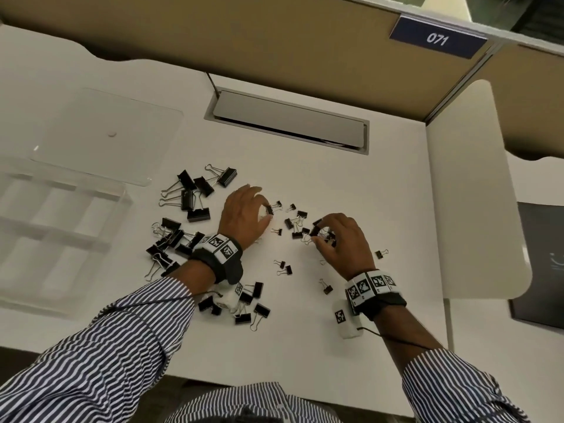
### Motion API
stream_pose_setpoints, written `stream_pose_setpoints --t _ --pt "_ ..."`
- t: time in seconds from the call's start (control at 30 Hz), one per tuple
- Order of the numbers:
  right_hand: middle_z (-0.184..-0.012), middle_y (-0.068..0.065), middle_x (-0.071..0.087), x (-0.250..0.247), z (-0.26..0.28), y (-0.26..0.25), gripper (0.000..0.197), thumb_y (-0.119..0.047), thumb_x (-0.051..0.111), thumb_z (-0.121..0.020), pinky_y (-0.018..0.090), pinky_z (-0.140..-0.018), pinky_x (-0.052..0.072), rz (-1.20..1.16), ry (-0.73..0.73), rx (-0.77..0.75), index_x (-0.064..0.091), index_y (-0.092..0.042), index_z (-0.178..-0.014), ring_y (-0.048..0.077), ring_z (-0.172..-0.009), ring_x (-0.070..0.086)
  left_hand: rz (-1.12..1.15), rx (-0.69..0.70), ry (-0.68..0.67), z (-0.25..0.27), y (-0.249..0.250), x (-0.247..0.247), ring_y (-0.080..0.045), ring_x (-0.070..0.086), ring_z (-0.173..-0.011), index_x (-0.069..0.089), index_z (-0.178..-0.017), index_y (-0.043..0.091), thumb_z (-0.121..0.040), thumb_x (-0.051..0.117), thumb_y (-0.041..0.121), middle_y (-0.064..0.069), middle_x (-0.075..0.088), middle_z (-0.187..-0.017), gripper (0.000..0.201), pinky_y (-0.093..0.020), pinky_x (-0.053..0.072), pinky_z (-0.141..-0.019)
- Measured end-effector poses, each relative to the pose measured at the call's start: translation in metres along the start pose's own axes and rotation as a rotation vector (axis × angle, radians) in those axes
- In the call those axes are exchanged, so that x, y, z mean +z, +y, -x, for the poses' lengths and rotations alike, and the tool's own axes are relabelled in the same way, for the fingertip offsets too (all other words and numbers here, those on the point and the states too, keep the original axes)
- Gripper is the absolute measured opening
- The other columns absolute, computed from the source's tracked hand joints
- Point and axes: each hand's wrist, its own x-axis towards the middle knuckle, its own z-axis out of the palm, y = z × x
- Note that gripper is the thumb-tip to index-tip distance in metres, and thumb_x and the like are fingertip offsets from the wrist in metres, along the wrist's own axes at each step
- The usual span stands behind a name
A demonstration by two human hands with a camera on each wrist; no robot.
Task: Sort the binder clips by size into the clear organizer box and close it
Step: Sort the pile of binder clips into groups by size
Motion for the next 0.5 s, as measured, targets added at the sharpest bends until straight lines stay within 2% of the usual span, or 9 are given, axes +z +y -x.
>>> stream_pose_setpoints --t 0.07,0.17,0.23,0.3,0.43,0.5 --pt "-0.106 -0.006 0.059 0.008 -0.003 -0.009 0.02 -0.036 0.069 -0.083 0.038 -0.084 0.046 -0.018 0.0 -0.003 0.062 -0.026 -0.099 0.019 -0.098 0.054 0.025 -0.012 0.049 0.013 -0.014 -0.017 -0.029 0.051 -0.123 0.066 -0.101 0.015 -0.08 0.075 0.027 -0.008 0.062 -0.124 0.025 -0.047 0.041 -0.103" --pt "-0.103 -0.005 0.059 0.026 -0.008 -0.027 0.022 -0.039 0.067 -0.083 0.037 -0.083 0.045 -0.011 -0.044 -0.018 0.064 -0.027 -0.101 0.019 -0.097 0.053 0.061 -0.039 0.093 0.037 -0.033 -0.039 -0.021 0.057 -0.099 0.064 -0.099 0.017 -0.081 0.074 0.025 -0.001 0.064 -0.106 0.022 -0.039 0.05 -0.084" --pt "-0.104 -0.004 0.06 0.04 -0.011 -0.04 0.023 -0.04 0.067 -0.084 0.036 -0.085 0.045 0.015 -0.092 -0.041 0.065 -0.028 -0.103 0.019 -0.099 0.053 0.069 -0.091 0.076 0.055 -0.045 -0.047 -0.017 0.057 -0.094 0.064 -0.101 0.02 -0.082 0.075 0.026 0.002 0.063 -0.103 0.023 -0.034 0.051 -0.076" --pt "-0.102 -0.003 0.06 0.055 -0.015 -0.055 0.022 -0.04 0.067 -0.084 0.037 -0.085 0.045 0.054 -0.133 -0.051 0.065 -0.029 -0.104 0.02 -0.099 0.052 0.045 -0.111 0.044 0.07 -0.055 -0.051 -0.018 0.058 -0.095 0.065 -0.102 0.021 -0.08 0.076 0.028 0.003 0.064 -0.102 0.025 -0.035 0.05 -0.077" --pt "-0.092 -0.005 0.058 0.08 -0.021 -0.078 0.021 -0.041 0.07 -0.08 0.035 -0.077 0.044 0.113 -0.181 -0.031 0.066 -0.029 -0.097 0.02 -0.092 0.053 -0.015 -0.049 0.005 0.088 -0.057 -0.05 -0.016 0.059 -0.091 0.067 -0.087 0.025 -0.07 0.082 0.035 0.008 0.066 -0.092 0.025 -0.038 0.046 -0.081" --pt "-0.093 -0.003 0.061 0.089 -0.023 -0.087 0.024 -0.042 0.071 -0.079 0.035 -0.077 0.045 0.139 -0.187 -0.022 0.067 -0.027 -0.097 0.022 -0.092 0.055 -0.046 -0.041 0.009 0.092 -0.055 -0.047 -0.013 0.057 -0.091 0.066 -0.083 0.027 -0.067 0.083 0.041 0.01 0.065 -0.091 0.027 -0.036 0.042 -0.085"
